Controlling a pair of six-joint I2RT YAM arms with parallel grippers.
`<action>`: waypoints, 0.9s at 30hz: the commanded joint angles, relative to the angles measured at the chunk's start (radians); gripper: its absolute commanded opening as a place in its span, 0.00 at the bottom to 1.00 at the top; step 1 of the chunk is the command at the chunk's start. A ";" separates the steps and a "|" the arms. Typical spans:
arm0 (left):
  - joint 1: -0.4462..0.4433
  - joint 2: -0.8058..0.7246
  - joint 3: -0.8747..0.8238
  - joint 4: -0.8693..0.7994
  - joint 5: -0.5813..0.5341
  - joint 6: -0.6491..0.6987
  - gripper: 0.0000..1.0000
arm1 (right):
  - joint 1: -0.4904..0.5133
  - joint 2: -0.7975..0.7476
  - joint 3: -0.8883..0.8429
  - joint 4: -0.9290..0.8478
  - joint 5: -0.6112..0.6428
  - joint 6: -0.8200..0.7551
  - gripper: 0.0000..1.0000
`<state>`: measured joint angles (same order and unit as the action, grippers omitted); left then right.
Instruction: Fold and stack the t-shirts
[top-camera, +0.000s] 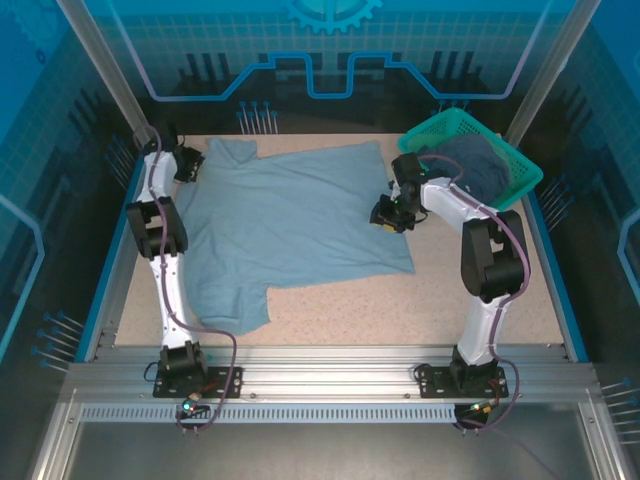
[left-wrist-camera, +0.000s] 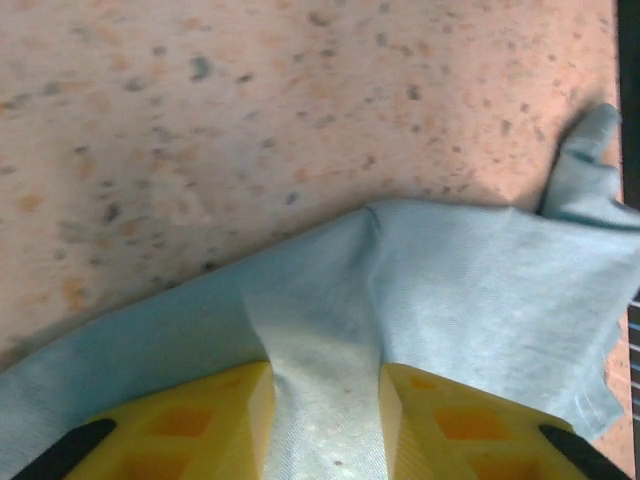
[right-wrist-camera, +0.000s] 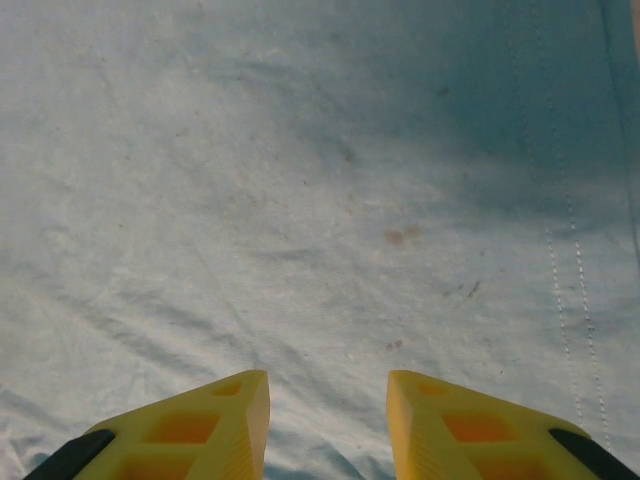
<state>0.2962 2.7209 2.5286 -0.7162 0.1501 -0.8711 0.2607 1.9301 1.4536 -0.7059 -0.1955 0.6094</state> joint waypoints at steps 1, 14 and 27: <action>-0.014 -0.043 0.003 -0.006 0.053 0.016 0.42 | 0.019 0.004 0.025 -0.014 -0.014 0.025 0.37; -0.103 -0.854 -1.175 0.056 0.081 -0.069 0.31 | 0.013 0.110 0.045 -0.060 0.032 0.051 0.35; -0.093 -0.805 -1.340 0.041 0.058 0.001 0.25 | -0.013 0.159 -0.014 -0.114 0.103 0.066 0.35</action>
<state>0.1940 1.8404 1.1309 -0.6746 0.2070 -0.9203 0.2745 2.0281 1.4071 -0.7536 -0.1280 0.6956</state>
